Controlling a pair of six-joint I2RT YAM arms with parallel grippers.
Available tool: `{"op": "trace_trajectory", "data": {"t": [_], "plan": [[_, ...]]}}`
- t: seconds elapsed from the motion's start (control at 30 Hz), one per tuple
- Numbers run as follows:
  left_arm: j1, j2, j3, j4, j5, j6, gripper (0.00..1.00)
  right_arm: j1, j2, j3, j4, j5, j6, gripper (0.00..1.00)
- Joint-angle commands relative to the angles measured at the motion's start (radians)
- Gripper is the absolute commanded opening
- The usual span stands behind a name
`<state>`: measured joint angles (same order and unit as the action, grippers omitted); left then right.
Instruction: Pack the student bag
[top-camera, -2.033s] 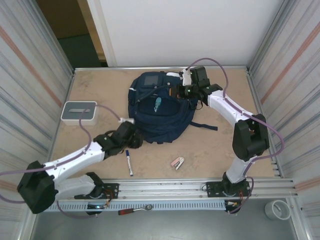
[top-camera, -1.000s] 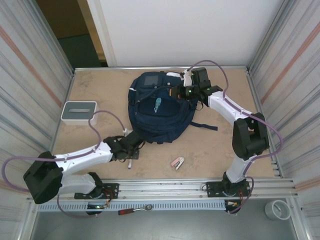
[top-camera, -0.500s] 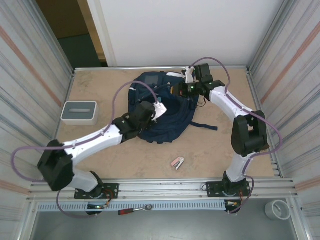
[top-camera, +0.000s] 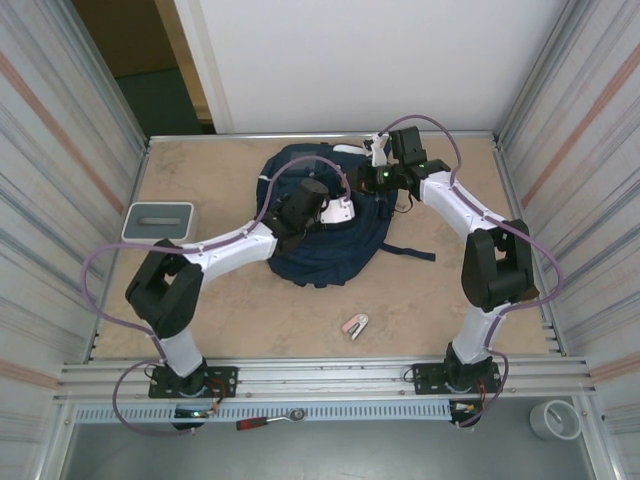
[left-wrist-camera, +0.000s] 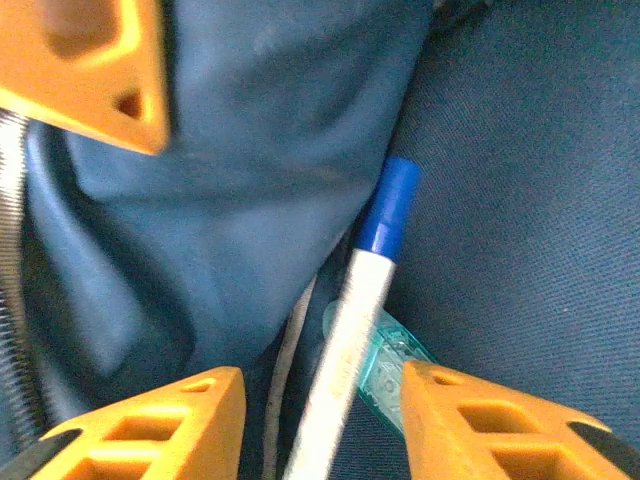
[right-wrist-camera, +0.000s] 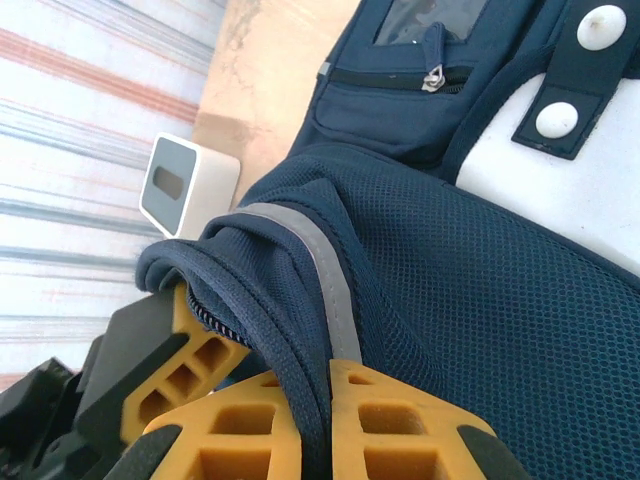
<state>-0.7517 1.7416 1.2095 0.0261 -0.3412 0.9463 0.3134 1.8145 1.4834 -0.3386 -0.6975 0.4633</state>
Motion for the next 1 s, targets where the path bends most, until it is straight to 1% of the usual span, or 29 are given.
{"op": "trace_trajectory", "data": {"t": [0.0,0.1,0.17,0.27,0.3,0.37,0.43,0.53,0.63,0.67,0.73,0.8,0.97], "plan": [[-0.012,-0.054,-0.016,0.040,0.006,-0.020,0.49,-0.022,-0.011,0.040,0.033,-0.016,0.022,0.00],[-0.045,-0.131,-0.093,0.032,0.016,-0.106,0.52,-0.023,-0.007,0.039,0.035,-0.017,0.024,0.00],[-0.075,-0.191,-0.151,0.005,0.044,-0.182,0.53,-0.024,-0.005,0.036,0.040,-0.016,0.023,0.00],[-0.135,-0.270,-0.233,-0.057,0.160,-0.302,0.56,-0.026,0.000,0.029,0.045,-0.014,0.023,0.00],[-0.166,-0.291,-0.257,-0.071,0.202,-0.333,0.57,-0.027,0.001,0.028,0.045,-0.011,0.022,0.00],[-0.229,-0.314,-0.303,-0.073,0.236,-0.399,0.61,-0.028,0.001,0.022,0.047,-0.013,0.023,0.00],[-0.301,-0.323,-0.328,-0.082,0.269,-0.504,0.65,-0.030,-0.003,0.016,0.048,-0.012,0.021,0.00],[-0.389,-0.294,-0.335,-0.088,0.289,-0.706,0.70,-0.034,-0.009,0.009,0.048,-0.007,0.017,0.00],[-0.449,-0.232,-0.311,-0.141,0.260,-0.898,0.72,-0.036,-0.011,0.002,0.049,-0.007,0.018,0.00],[-0.466,-0.212,-0.311,-0.150,0.252,-0.938,0.73,-0.036,-0.011,0.002,0.050,-0.005,0.020,0.00],[-0.498,-0.173,-0.303,-0.181,0.223,-1.016,0.77,-0.036,-0.010,0.002,0.050,-0.004,0.019,0.00],[-0.515,-0.138,-0.293,-0.207,0.221,-1.073,0.78,-0.036,-0.010,0.002,0.051,-0.005,0.020,0.00],[-0.523,-0.072,-0.261,-0.234,0.252,-1.148,0.80,-0.036,-0.008,-0.012,0.056,-0.002,0.019,0.00]]}}
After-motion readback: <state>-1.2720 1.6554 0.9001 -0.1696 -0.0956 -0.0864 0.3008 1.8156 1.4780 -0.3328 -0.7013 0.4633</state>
